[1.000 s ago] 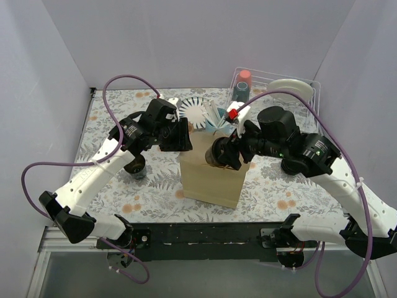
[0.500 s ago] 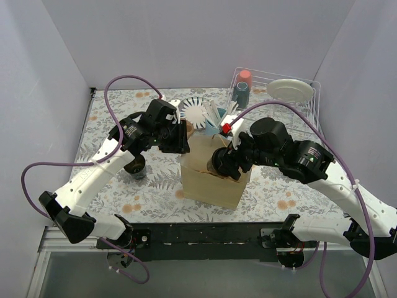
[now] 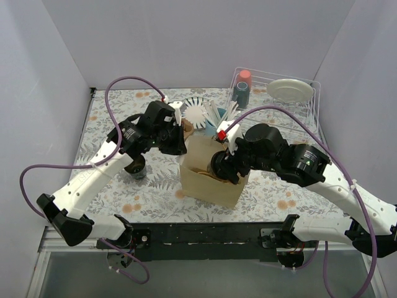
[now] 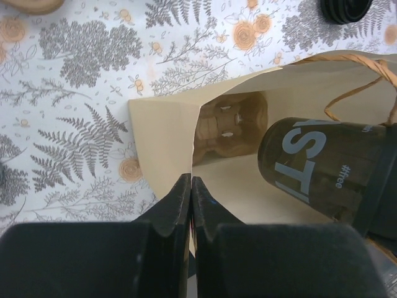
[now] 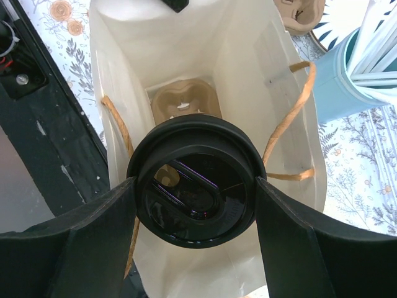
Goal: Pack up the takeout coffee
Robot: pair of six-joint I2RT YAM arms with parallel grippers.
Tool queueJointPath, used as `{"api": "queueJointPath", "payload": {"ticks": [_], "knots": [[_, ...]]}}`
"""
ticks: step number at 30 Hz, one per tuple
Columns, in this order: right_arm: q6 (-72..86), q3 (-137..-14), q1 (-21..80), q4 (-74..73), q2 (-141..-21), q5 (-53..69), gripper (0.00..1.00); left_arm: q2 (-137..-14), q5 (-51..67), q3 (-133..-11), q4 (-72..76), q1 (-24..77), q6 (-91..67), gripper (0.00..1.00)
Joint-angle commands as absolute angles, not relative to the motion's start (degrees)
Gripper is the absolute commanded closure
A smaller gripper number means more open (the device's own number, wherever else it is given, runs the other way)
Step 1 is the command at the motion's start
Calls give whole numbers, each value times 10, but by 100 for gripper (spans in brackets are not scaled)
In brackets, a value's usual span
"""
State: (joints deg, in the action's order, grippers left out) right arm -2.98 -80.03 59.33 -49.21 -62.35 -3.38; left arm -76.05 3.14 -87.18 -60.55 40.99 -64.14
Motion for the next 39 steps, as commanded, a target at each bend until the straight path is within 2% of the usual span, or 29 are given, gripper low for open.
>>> {"api": "queueJointPath", "payload": {"ticks": [1,9,14,19,28,39], "knots": [[-66,-802,607,-478,-625,-69,73,-707,54,-855,-517,408,-594,100],[-98,-816,636,-487,-646,-134,73,-596,148,-700,-311,408,-525,100],[-106,-772,645,-460,-626,-165,73,-559,191,-660,-300,408,-513,100],[-118,-726,661,-442,-606,-148,73,-528,229,-625,-291,408,-497,100],[-170,-757,672,-406,-603,-220,73,-507,248,-593,-304,408,-490,100],[-166,-608,673,-345,-545,-185,74,-489,246,-557,-292,408,-496,100]]}}
